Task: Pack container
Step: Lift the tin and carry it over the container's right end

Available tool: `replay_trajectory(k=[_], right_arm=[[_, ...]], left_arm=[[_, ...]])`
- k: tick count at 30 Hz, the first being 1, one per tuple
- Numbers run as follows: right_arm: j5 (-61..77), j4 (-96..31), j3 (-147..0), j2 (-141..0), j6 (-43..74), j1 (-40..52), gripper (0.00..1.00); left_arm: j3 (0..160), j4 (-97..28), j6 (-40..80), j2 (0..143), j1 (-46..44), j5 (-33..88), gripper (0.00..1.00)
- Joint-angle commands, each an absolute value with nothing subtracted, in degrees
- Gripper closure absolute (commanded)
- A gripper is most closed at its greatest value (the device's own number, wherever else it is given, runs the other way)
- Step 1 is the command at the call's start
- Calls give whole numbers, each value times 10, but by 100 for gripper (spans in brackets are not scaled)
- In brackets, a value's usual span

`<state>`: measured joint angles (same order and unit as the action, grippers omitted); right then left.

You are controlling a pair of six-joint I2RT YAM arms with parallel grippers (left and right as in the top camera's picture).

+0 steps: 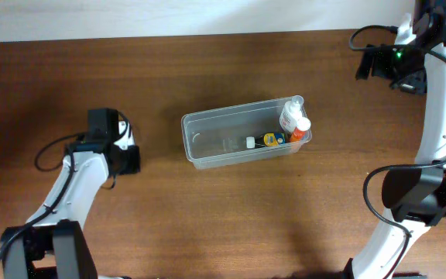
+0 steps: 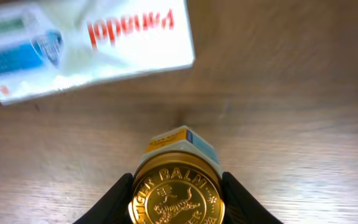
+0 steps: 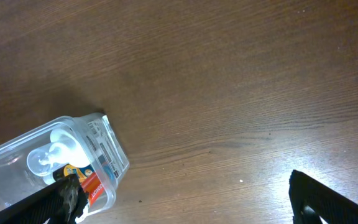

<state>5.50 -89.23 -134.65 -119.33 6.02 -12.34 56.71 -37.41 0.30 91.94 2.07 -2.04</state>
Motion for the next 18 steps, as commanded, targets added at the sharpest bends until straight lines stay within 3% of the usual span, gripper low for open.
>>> replay_trajectory(k=[1,10,18], right_arm=[[58,-891,-1356,-1177,65,-124,2],[58,-891,-1356,-1177,65,-124,2],[58,-891,-1356,-1177,65,-124,2]], left_arm=[[658,-402,9,922,23,23,77],[835,-439,8,922,-38,32,77],[863,-359,3,930,-163,-1,79]])
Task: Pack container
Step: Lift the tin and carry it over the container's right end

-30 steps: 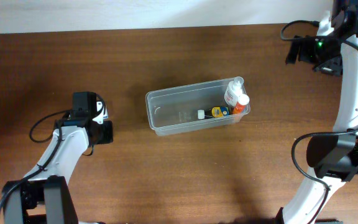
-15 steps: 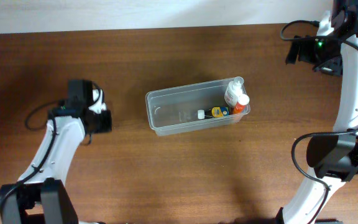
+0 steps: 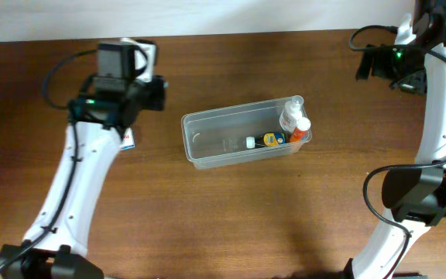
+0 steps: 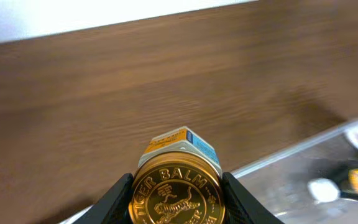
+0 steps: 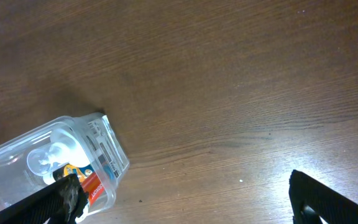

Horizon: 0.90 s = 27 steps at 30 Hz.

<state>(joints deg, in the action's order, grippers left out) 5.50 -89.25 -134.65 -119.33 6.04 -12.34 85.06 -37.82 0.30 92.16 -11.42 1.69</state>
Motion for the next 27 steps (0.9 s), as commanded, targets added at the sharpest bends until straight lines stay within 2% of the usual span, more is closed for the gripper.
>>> replay_trajectory(k=[1,11,27], right_arm=[[58,-891,-1356,-1177,65,-124,2],[58,-891,-1356,-1177,65,-124,2],[58,-891,-1356,-1177,65,-124,2]], left_arm=[[863,-350,-5,934,-180,-4,79],[863,-306,-40,1011,-303,-15,79],[863,-239,-44,1090,-390,-13,79]])
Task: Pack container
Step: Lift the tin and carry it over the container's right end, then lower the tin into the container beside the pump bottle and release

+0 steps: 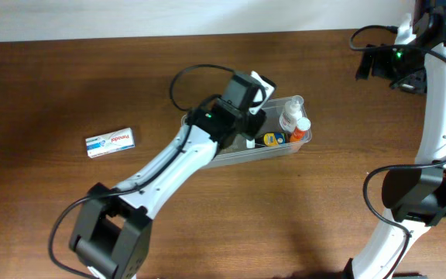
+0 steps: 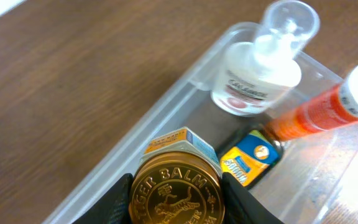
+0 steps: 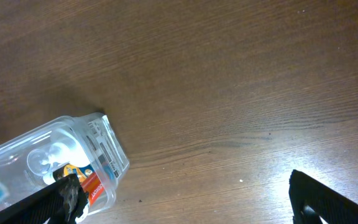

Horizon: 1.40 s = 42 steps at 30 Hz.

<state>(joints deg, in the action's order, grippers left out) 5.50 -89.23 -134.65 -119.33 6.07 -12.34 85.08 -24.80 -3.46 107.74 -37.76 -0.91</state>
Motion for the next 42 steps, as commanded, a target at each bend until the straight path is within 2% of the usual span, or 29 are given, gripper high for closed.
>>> replay_trajectory(k=[1,30,32,35,42], right_arm=[[58,-891,-1356,-1177,65,-124,2],[58,-891,-1356,-1177,65,-124,2],[58,-891,-1356,-1177,65,-124,2],[58,-891,-1356,-1177,65,-124,2],[58,-891,-1356,-1177,65,-124,2]], left_arm=[[863,-237,-44,1092,-392,-13,79],[863,-137,-48,1184,-405,-13,79],[863,-137,-48,1184,-405,-13,78],[863,-136,-48,1184,-405,-13,66],[863,-136,-48,1184,-405,-13,62]])
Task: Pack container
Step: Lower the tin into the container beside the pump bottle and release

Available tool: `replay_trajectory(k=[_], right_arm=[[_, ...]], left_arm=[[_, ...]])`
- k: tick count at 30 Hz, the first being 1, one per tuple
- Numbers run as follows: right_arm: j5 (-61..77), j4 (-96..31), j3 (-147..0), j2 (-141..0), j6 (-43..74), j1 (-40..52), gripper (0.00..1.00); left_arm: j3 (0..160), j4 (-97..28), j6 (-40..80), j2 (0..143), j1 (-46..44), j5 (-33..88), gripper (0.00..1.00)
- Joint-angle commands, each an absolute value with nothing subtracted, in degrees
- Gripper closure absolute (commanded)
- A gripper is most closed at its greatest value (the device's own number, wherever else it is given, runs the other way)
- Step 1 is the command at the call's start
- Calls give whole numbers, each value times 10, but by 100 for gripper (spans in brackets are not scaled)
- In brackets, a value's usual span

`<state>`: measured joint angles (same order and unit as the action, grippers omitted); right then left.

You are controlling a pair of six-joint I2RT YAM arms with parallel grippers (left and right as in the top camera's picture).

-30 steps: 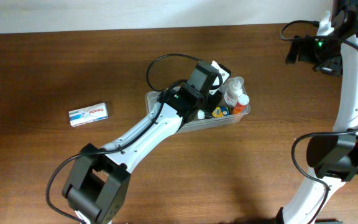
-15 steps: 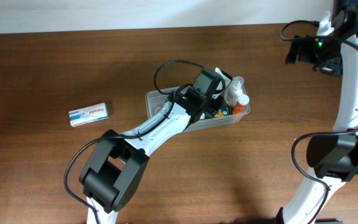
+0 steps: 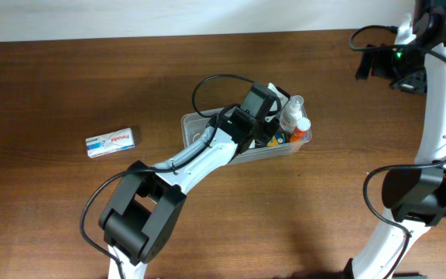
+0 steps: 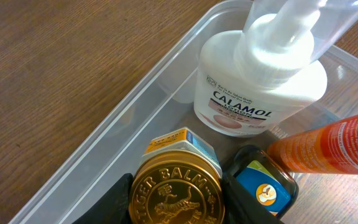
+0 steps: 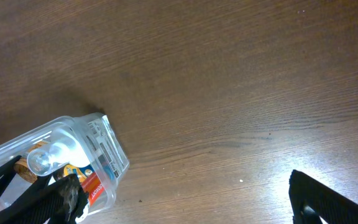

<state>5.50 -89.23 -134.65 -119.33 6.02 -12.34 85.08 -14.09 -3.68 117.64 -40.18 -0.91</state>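
Note:
A clear plastic container lies mid-table. My left gripper is shut on a gold-lidded Tiger Balm jar and reaches down into the container's right half. Close ahead of the jar stand a white calamine bottle, an orange tube and a small dark bottle with a blue label. A white Panadol box lies on the table at the left. My right gripper hangs open at the back right, nothing between its fingers.
The container's wall runs close to the left of the jar. Its left half holds little that I can make out. In the right wrist view the container's corner shows at the lower left, over brown wooden table.
My left gripper, still shut on the jar, has gone from above the container's right part to lower inside it, closer to the calamine bottle. The right arm has not moved.
My left gripper held the Tiger Balm jar low at the table's left beside the Panadol box. Then it was at the back left of the container, then over its right part, and now down among the bottles. The right gripper stayed open at the back right.

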Motion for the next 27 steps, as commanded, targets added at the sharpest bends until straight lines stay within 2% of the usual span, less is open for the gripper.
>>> replay_trajectory(k=[1,27], right_arm=[[58,-891,-1356,-1177,65,-124,2],[58,-891,-1356,-1177,65,-124,1]], left_arm=[[863,-136,-48,1184,-405,-13,61],[863,-123,-48,1187,-409,-13,60]])
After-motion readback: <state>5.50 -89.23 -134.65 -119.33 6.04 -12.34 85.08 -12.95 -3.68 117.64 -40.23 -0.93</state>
